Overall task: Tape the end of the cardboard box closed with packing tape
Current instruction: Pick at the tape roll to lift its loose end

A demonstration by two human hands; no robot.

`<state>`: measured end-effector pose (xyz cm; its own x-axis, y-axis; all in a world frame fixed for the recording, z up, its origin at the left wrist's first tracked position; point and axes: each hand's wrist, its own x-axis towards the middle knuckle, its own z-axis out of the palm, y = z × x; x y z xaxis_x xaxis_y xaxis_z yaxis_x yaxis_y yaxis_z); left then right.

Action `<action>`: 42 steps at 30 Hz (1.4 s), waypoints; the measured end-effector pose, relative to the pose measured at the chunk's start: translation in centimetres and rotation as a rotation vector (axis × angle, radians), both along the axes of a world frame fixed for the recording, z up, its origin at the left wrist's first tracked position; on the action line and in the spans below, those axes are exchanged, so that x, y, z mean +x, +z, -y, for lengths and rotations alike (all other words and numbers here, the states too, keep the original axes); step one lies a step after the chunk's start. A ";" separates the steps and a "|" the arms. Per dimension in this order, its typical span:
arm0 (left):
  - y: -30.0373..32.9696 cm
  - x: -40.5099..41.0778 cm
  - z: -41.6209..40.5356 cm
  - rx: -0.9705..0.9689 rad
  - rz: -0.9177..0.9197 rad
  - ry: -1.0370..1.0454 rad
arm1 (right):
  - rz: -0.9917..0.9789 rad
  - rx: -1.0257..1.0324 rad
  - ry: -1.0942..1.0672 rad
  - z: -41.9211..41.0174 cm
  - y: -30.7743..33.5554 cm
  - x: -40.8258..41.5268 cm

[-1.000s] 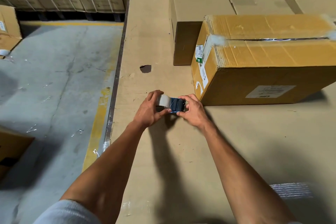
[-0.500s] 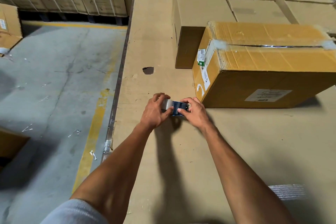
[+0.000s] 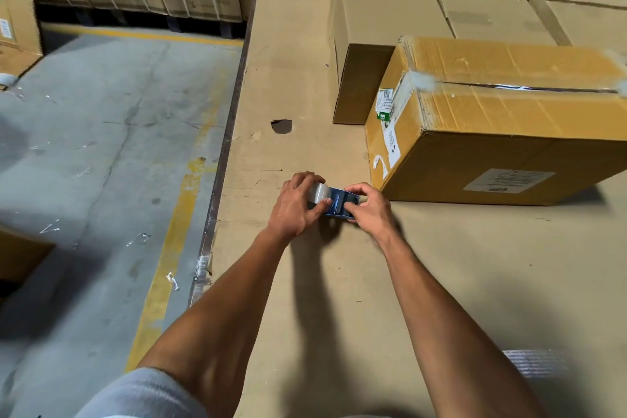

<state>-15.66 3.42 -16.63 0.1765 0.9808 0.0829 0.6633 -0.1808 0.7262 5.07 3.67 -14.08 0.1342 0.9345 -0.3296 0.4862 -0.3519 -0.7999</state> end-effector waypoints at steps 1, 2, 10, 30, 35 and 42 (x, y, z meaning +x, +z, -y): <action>0.0 0.0 0.0 -0.005 -0.001 -0.001 | 0.011 -0.001 0.003 -0.1 0.0 -0.1; 0.1 0.0 0.0 -0.006 -0.002 -0.002 | 0.020 0.001 0.008 -0.2 -0.4 0.0; 0.0 -0.1 -0.1 -0.035 0.015 -0.023 | -0.041 -0.018 0.024 0.5 0.7 0.1; 0.7 0.1 0.7 0.252 -0.266 -0.097 | 0.090 0.085 0.219 0.8 -0.1 -0.1; 0.8 0.1 0.8 0.319 -0.296 -0.081 | 0.070 0.090 0.199 0.8 0.6 -0.1; 1.5 0.2 1.1 0.264 -0.362 -0.087 | 0.040 0.069 0.183 0.9 0.7 -0.2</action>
<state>-15.50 2.32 -15.10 0.3212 0.9145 0.2461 0.8399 -0.3952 0.3721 4.82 2.82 -13.33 -0.0285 0.9647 -0.2618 0.5693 -0.1996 -0.7975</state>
